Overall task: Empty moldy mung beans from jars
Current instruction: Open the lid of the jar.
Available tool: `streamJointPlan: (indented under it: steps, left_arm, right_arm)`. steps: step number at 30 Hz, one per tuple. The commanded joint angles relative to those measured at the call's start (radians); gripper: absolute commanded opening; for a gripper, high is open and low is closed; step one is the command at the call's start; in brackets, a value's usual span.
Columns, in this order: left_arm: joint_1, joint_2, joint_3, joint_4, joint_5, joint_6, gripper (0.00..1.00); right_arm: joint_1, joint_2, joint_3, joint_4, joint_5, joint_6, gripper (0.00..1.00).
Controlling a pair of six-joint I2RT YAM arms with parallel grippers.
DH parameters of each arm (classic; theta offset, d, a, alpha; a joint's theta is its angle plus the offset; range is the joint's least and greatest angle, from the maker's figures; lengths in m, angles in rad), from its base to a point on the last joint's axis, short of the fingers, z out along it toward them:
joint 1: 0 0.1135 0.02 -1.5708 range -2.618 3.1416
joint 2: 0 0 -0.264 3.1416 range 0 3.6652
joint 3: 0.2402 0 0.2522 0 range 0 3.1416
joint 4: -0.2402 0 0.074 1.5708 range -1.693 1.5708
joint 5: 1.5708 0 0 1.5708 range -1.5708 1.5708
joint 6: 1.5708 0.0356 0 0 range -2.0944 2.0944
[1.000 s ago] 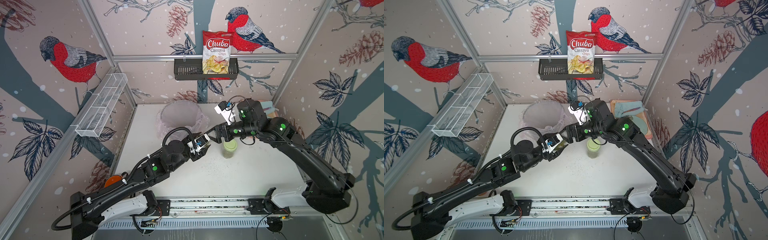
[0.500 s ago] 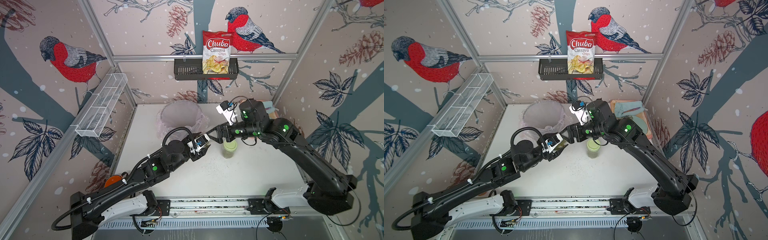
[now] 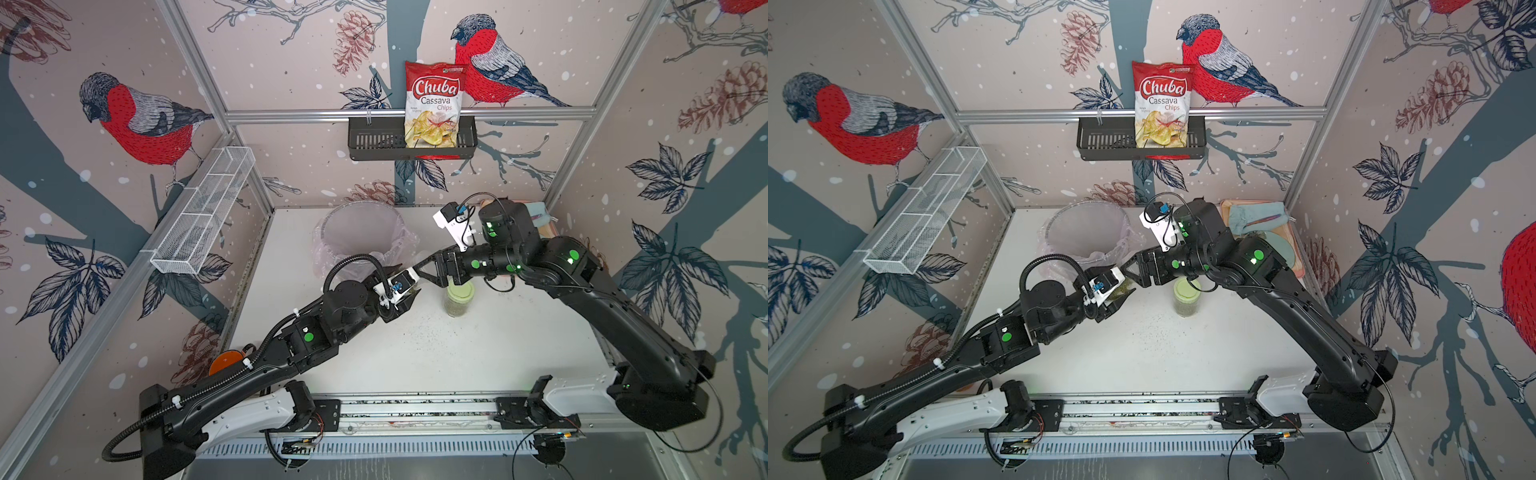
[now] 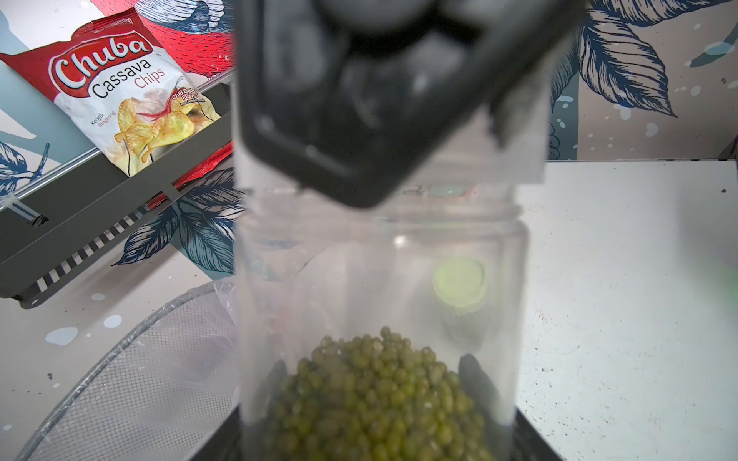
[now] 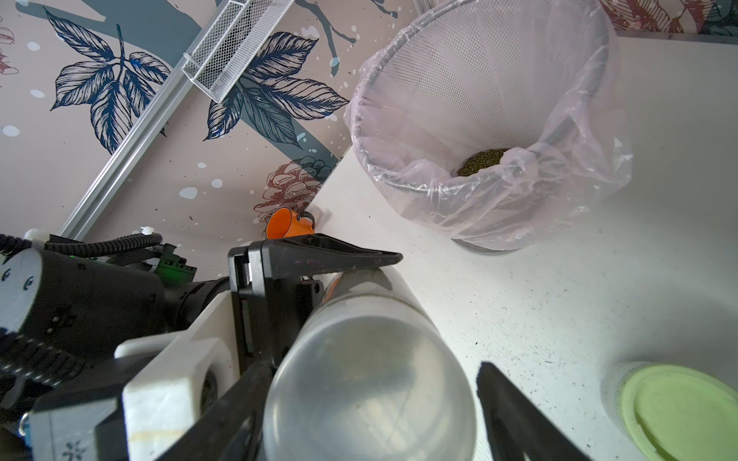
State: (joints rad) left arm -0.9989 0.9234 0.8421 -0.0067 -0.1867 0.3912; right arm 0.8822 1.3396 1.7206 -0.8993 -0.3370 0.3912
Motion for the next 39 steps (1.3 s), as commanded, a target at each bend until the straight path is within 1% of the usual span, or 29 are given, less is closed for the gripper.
streamJointPlan:
  steps: [1,5,9,21,29,33,39]
  left_arm:
    - [0.002,-0.003,0.005,0.076,0.001,0.000,0.22]
    - [0.001,-0.003,0.003,0.079,0.003,-0.003,0.22]
    - [0.002,-0.006,0.002,0.081,0.005,-0.005,0.21]
    - [0.005,-0.010,-0.006,0.088,0.013,-0.008,0.21]
    - [0.009,-0.009,-0.004,0.094,0.027,-0.015,0.21]
    - [0.009,-0.009,-0.002,0.091,0.038,-0.019,0.21]
    - [0.009,-0.012,0.000,0.083,0.062,-0.023,0.20]
  right_arm:
    - [0.001,-0.005,0.003,0.013,0.001,0.000,0.80]
    - [0.000,-0.006,0.001,0.011,-0.002,-0.002,0.74]
    - [0.000,-0.010,-0.002,0.017,-0.007,-0.002,0.71]
    - [-0.009,-0.038,-0.028,0.053,-0.036,0.003,0.66]
    - [-0.017,-0.059,-0.048,0.085,-0.018,0.009,0.65]
    - [-0.019,-0.060,-0.059,0.110,-0.028,0.000,0.65]
    - [-0.020,-0.071,-0.083,0.110,-0.004,-0.055,0.65]
